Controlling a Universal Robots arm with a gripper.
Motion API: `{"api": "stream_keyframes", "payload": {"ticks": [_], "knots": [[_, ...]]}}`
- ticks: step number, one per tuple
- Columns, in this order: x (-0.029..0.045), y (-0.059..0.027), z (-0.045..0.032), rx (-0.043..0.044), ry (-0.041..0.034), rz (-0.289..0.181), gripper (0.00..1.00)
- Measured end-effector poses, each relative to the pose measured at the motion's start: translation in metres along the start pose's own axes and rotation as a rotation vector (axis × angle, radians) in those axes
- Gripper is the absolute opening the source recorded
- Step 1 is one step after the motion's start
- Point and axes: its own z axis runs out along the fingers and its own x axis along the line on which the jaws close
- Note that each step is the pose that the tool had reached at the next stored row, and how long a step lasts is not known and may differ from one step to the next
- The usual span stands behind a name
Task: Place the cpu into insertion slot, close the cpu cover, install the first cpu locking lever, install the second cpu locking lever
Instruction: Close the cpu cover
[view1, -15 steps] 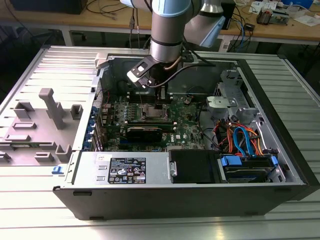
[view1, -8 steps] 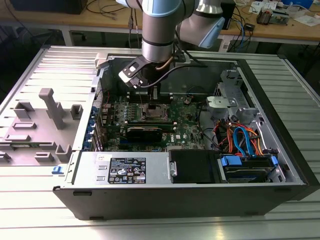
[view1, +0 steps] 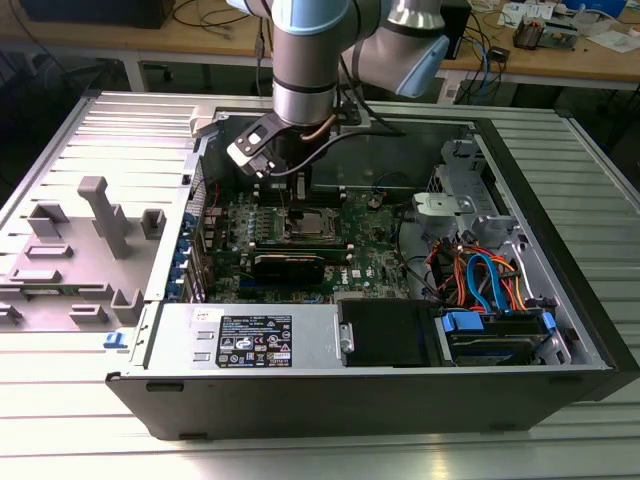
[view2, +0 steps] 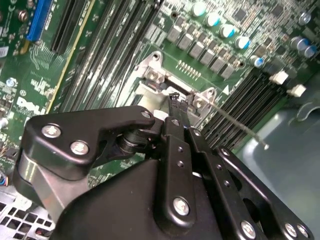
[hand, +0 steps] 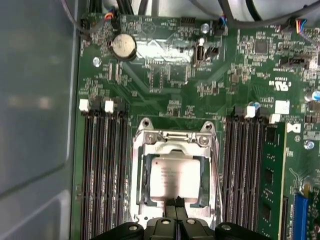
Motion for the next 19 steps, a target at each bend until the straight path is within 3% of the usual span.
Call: {"api": "stream_keyframes", "payload": {"ticks": [9,16,19], "knots": [[0.0004,-0.002,0.0115,0.0002,-0.0008,-0.007,0.11],[0.0002,-0.0014,0.0044,-0.0003,-0.0003,-0.007,0.11],[-0.0003,0.0084,0.0043,-0.0002,-0.0003,-0.007,0.11]]}}
